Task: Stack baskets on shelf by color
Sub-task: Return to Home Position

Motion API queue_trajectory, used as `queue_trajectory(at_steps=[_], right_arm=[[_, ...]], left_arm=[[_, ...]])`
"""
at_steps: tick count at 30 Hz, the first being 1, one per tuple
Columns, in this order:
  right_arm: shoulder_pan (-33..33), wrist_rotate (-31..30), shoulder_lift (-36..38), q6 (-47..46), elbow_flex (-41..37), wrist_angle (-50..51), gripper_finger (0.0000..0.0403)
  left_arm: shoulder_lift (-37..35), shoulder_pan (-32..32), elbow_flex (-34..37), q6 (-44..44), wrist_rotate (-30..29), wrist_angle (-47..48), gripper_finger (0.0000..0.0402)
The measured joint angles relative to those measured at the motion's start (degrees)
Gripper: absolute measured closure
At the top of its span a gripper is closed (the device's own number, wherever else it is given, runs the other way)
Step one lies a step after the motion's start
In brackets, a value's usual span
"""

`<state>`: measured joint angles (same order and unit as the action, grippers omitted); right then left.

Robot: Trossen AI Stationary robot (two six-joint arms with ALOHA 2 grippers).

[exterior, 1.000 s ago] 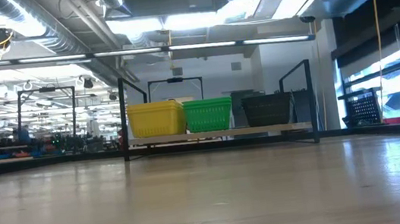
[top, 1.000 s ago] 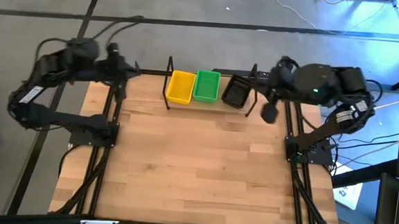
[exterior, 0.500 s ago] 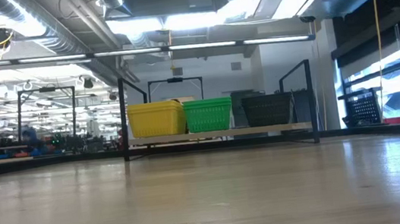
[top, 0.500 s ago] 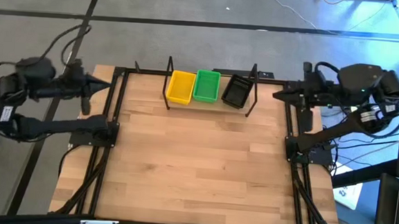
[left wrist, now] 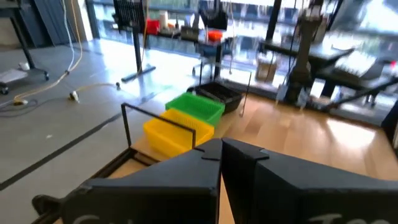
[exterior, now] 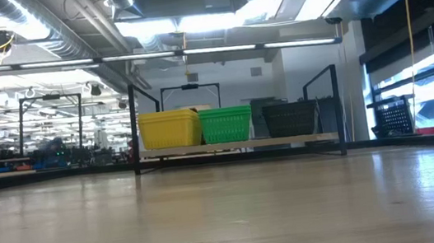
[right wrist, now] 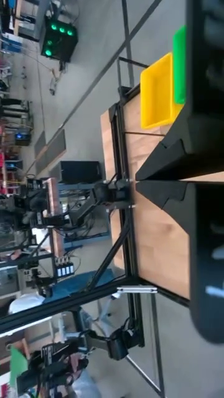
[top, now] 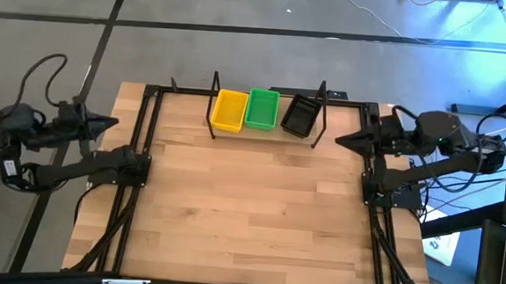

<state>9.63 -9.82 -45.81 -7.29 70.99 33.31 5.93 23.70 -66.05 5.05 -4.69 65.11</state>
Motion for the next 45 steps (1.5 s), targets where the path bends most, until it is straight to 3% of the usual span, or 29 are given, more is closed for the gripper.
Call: queue_trajectory(at_steps=[7, 16, 21, 29, 36, 45], right_arm=[[0.00, -0.98, 12.61, 0.01, -12.94, -4.55, 0.0403], [-0.02, -1.53, 33.98, 0.33, -23.64, -3.73, 0.0403], [-0.02, -1.53, 45.28, 0.00, -27.48, -1.91, 0.0403], [-0.04, -1.10, 44.90, 0.42, -26.52, 4.86, 0.0403], [-0.02, -1.05, 45.45, 3.02, -27.58, 1.95, 0.0403], [-0.02, -1.05, 45.49, 5.11, -37.44, -8.38, 0.0403]], left_arm=[[-5.53, 0.00, 2.26, 2.44, -0.30, -2.83, 0.0402], [-5.61, 0.00, 2.34, 0.47, -0.35, -7.35, 0.0401], [-5.61, 0.00, 2.34, -0.97, -3.78, -6.42, 0.0401], [-5.60, 0.00, 2.30, -0.63, -3.69, -3.20, 0.0401], [-5.63, 0.00, 3.17, 0.70, -3.49, -5.36, 0.0401], [-5.57, 0.00, 15.83, -2.53, -3.12, -16.64, 0.0401]])
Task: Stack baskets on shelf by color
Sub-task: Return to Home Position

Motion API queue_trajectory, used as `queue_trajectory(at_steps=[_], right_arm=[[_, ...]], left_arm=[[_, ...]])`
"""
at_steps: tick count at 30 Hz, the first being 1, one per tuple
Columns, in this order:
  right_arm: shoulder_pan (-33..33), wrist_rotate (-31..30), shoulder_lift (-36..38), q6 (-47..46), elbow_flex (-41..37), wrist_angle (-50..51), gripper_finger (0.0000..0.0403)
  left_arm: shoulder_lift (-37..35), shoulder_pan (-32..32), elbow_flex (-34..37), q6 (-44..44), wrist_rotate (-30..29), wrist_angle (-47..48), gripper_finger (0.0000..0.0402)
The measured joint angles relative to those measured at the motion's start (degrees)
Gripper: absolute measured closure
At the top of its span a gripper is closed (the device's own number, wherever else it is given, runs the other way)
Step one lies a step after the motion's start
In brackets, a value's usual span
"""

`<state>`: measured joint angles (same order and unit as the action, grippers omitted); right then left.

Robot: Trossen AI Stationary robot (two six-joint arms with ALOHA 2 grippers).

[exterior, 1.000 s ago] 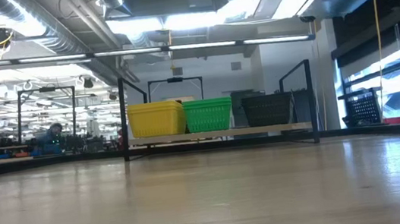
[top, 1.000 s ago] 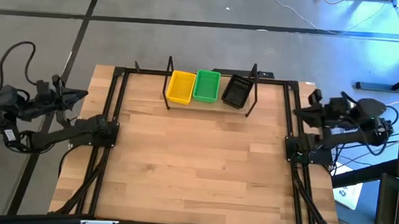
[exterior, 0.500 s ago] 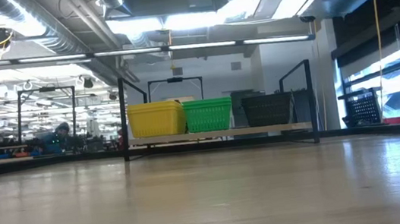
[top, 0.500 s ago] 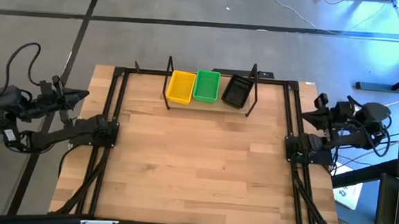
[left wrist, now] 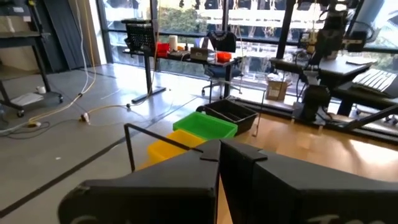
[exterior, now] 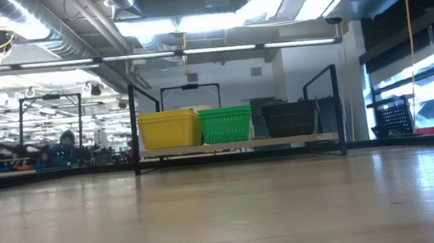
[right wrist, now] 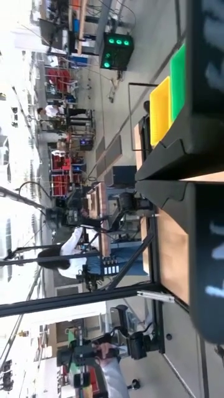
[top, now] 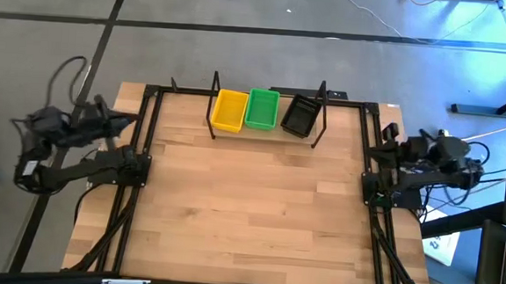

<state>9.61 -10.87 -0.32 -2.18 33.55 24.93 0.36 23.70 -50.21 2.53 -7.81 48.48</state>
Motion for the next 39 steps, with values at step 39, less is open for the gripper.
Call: queue_trajectory(at_steps=[39], right_arm=[[-0.02, 6.92, -0.08, 10.88, -33.16, -29.33, 0.0403]], left_arm=[[0.00, 0.00, 49.76, 6.10, 3.69, -59.51, 0.0402]])
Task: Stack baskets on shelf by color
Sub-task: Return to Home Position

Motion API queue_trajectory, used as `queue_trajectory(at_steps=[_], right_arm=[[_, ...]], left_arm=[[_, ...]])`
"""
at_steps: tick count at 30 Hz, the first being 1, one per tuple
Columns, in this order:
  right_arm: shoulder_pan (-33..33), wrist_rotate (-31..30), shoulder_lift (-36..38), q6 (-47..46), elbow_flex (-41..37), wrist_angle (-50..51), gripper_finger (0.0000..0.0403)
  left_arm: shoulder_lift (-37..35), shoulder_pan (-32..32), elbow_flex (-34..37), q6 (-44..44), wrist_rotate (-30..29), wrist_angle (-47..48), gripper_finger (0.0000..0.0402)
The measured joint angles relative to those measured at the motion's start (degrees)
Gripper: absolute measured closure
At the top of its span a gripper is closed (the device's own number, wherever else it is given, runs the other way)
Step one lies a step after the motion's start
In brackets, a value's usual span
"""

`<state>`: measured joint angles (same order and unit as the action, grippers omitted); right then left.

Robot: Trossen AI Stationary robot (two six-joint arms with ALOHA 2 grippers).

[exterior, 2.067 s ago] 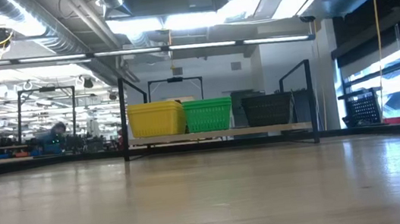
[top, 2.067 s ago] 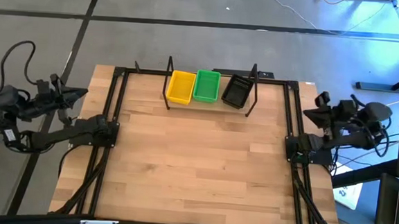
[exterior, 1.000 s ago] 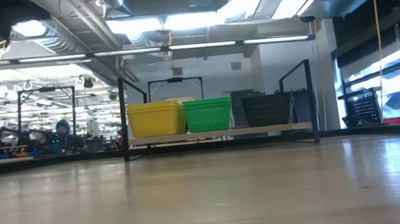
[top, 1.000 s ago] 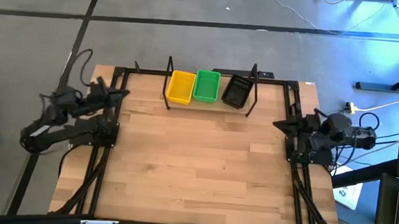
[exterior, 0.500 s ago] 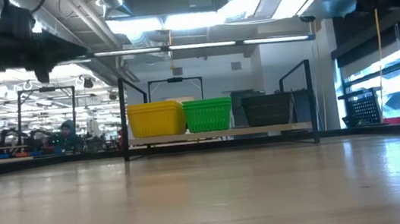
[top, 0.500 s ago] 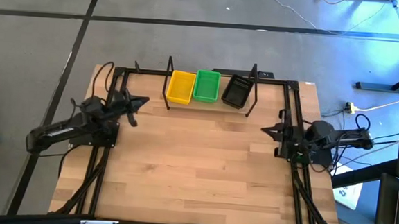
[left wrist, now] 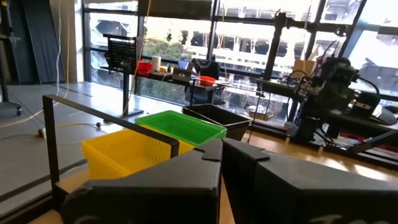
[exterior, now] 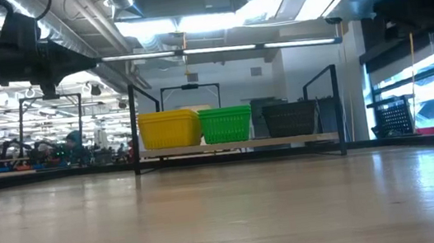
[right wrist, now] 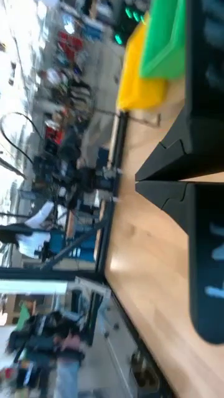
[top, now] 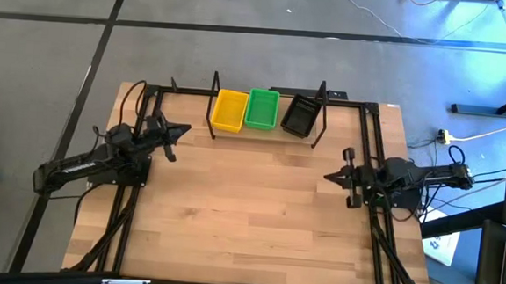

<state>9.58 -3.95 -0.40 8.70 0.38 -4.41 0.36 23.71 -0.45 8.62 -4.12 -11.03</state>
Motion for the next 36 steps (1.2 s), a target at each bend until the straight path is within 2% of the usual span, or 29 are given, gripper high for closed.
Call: queue_trajectory(at_steps=[7, 13, 36], right_arm=[[-0.02, 1.03, 0.06, -2.38, 0.00, -0.15, 0.0403], [-0.02, -2.35, 0.04, -2.59, 0.00, -0.13, 0.0403], [-0.04, -2.45, 0.04, -2.44, 0.00, 0.02, 0.0402]], left_arm=[[0.00, 0.00, 0.00, 1.31, -0.02, 0.00, 0.0401], [0.00, 0.01, 0.00, 1.31, -0.02, 0.00, 0.0401], [0.00, 0.00, 0.02, 1.33, -0.02, 0.00, 0.0401]])
